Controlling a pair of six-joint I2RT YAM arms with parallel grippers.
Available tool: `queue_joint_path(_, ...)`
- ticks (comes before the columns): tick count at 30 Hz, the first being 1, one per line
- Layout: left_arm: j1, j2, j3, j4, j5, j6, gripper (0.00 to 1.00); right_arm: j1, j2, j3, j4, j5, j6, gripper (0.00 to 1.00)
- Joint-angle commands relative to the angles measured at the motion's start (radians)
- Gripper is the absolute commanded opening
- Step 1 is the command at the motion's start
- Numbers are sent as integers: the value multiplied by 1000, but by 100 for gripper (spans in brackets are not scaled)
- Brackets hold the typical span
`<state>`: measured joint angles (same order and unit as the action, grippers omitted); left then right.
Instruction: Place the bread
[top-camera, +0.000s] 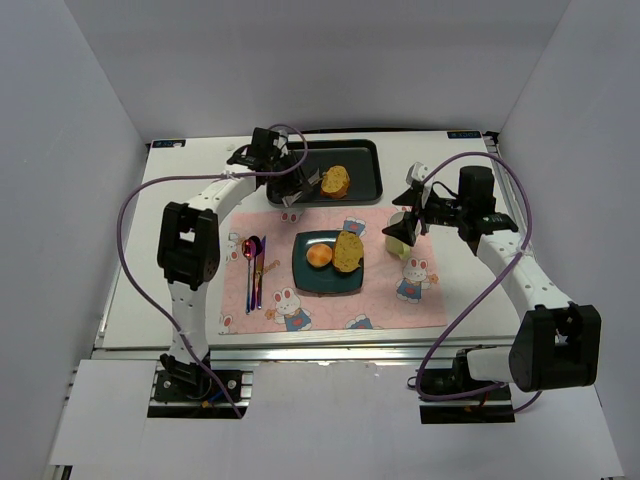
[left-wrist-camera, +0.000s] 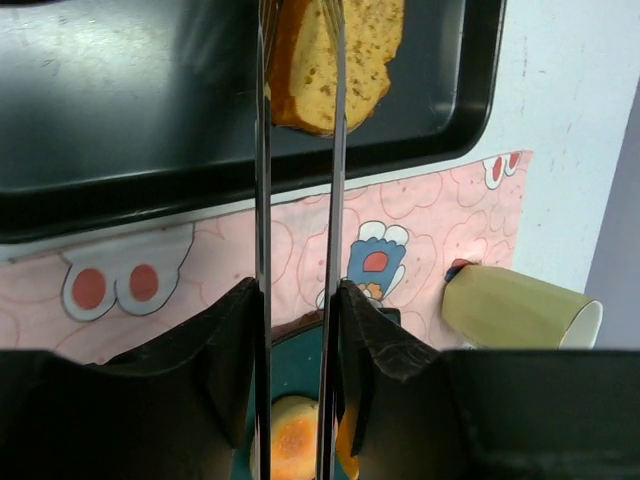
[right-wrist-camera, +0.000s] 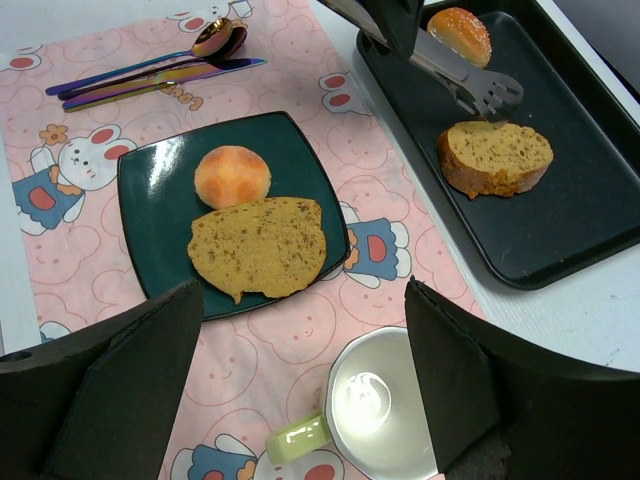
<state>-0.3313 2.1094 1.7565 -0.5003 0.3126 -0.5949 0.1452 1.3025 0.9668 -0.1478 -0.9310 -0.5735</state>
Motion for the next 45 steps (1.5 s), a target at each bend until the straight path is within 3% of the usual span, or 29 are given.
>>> queue_joint_path(1, 0, -23, 63, 60, 68, 0, 47, -4, 0, -3, 37, -23, 11, 86)
queue_joint_path(14, 0, -28, 9, -40, 20, 109, 49, -4, 27, 24, 30, -26, 12, 86)
queue_joint_path(22, 0, -78, -38, 25, 16, 122, 49, -4, 27, 29, 27, -26, 18, 86)
queue_joint_path(37, 0, -71, -88, 11, 102, 136, 48, -4, 24, 20, 31, -26, 21, 86)
queue_joint_path(40, 0, -65, -81, 5, 98, 136, 43, -4, 23, 20, 34, -26, 23, 86)
queue_joint_path(45, 0, -74, -75, 28, 111, 115, 21, -6, 15, 15, 34, -25, 21, 86)
